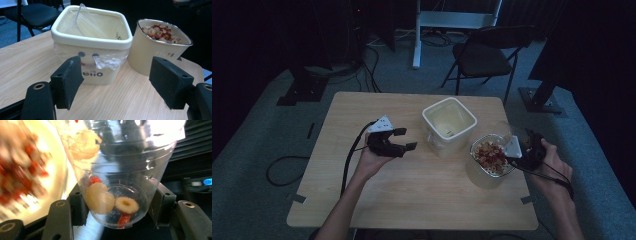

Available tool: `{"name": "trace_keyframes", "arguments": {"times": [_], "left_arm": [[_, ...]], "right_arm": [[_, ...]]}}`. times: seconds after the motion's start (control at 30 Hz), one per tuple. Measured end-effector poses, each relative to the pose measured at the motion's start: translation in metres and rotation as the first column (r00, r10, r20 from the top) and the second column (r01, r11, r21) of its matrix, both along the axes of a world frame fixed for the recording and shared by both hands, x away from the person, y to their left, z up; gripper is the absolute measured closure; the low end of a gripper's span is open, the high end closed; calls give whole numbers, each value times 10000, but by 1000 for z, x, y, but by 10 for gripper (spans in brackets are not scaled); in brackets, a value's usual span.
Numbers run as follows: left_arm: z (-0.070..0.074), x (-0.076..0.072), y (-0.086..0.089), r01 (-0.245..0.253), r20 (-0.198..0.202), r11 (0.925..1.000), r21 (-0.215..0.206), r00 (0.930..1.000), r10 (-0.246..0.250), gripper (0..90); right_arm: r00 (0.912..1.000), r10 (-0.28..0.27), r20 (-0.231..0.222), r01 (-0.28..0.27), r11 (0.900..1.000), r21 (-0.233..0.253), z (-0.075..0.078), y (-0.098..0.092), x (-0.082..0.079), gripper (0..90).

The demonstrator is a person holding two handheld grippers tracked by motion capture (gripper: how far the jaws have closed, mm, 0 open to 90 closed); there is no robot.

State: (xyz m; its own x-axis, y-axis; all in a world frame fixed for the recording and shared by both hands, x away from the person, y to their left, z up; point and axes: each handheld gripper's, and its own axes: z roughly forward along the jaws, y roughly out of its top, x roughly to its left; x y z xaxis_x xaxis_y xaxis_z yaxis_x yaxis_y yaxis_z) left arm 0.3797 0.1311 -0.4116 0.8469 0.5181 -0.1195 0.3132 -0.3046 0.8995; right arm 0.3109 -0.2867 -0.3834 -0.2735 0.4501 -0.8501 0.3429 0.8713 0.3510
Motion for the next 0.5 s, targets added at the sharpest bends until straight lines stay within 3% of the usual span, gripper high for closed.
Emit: {"name": "trace_keyframes", "arguments": {"times": [0.07, 0.13, 0.27, 0.3, 0.33, 0.37, 0.5], "left_arm": [[0, 0, -1, 17, -18, 10000, 32, 10000, -17, 270], [0, 0, -1, 27, -13, 10000, 66, 10000, -27, 270], [0, 1, -1, 1, -10, 10000, -4, 10000, -1, 270], [0, 1, -1, 1, -10, 10000, -4, 10000, -1, 270], [0, 0, 0, -7, -26, 10000, -6, 10000, 7, 270], [0, 0, 0, 2, -25, 10000, 9, 10000, -2, 270], [0, -1, -2, 57, -4, 10000, 47, 10000, -57, 270]], "right_arm": [[9999, 98, -55, -92, 9957, 917, 3, 1, 4, 425], [9995, 286, -151, -252, 9814, 1901, 7, 1, 9, 425], [9977, 546, -394, -399, 9506, 3078, 12, 5, 18, 424], [9977, 546, -394, -399, 9506, 3078, 12, 5, 18, 424], [9971, 611, -449, -422, 9386, 3423, 14, 6, 20, 424], [9939, 869, -684, -484, 8982, 4370, 18, 8, 25, 423], [9849, 1382, -1039, -547, 8192, 5709, 25, 13, 35, 423]]}}
